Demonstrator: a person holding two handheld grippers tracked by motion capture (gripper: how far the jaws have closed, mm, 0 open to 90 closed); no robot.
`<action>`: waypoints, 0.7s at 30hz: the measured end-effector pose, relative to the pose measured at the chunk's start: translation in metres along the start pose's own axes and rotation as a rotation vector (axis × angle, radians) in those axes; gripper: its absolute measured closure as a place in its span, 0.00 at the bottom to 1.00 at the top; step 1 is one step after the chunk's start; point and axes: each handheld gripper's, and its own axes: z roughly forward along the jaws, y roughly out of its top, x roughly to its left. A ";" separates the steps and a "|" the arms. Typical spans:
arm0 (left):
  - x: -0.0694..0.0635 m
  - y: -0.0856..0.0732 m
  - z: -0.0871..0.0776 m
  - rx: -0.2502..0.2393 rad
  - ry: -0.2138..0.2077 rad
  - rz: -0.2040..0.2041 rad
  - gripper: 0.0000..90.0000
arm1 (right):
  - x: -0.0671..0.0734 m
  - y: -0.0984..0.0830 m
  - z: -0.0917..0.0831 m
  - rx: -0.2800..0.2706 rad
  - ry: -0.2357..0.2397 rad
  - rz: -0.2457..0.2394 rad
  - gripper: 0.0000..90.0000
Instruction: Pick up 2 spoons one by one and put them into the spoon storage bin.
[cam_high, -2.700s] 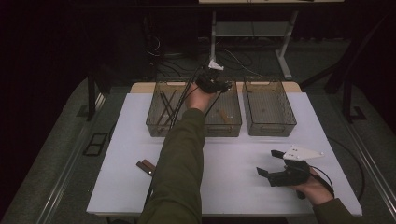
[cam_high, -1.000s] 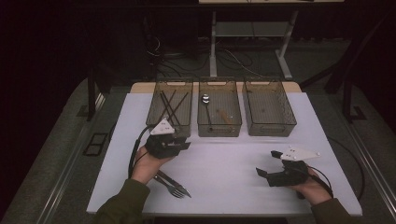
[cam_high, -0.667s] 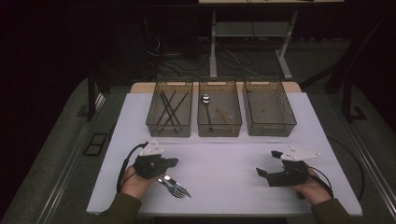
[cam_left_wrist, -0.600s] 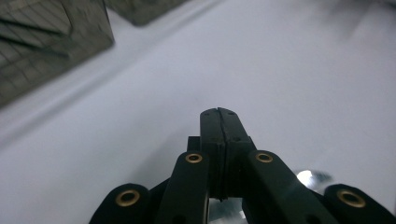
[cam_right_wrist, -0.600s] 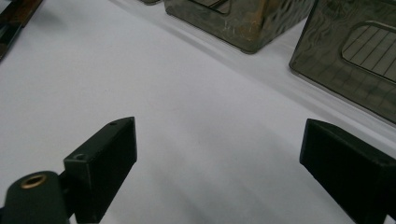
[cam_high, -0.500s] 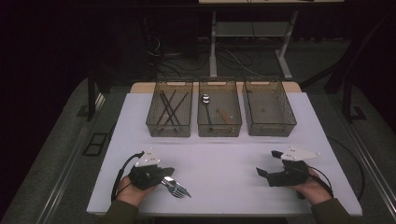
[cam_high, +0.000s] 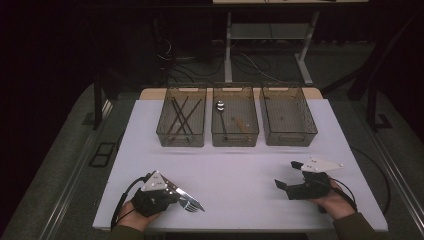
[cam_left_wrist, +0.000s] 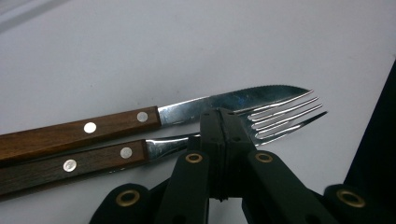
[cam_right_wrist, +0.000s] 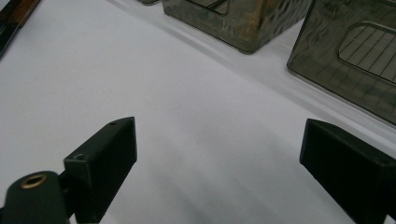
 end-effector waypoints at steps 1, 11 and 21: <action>0.000 0.000 0.000 0.006 0.001 0.005 1.00 | 0.000 0.000 0.000 -0.001 0.001 -0.005 0.12; 0.003 0.002 0.006 0.005 -0.017 0.006 1.00 | 0.000 0.000 0.001 -0.001 0.001 -0.005 0.12; 0.007 0.010 0.014 -0.006 -0.020 0.009 1.00 | 0.000 0.000 0.001 -0.003 0.001 -0.005 0.12</action>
